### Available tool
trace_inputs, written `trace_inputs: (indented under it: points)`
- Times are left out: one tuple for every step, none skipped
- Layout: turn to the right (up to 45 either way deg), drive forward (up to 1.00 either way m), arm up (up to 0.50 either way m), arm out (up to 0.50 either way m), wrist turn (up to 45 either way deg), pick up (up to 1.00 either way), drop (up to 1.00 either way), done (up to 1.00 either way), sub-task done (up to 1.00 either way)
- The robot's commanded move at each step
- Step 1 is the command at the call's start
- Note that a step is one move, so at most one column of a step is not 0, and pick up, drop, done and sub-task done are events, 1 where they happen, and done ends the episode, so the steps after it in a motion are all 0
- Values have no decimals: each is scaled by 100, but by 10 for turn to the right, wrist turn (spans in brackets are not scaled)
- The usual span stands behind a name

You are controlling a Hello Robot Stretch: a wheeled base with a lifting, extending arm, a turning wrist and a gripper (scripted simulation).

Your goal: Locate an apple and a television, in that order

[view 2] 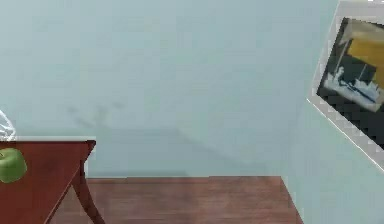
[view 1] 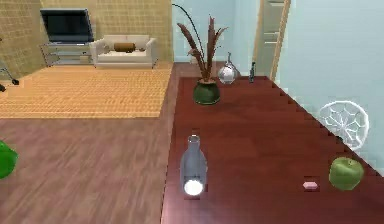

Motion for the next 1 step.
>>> trace_inputs:
  points:
    - [-450,0,0,0,0,0,0,0,0]
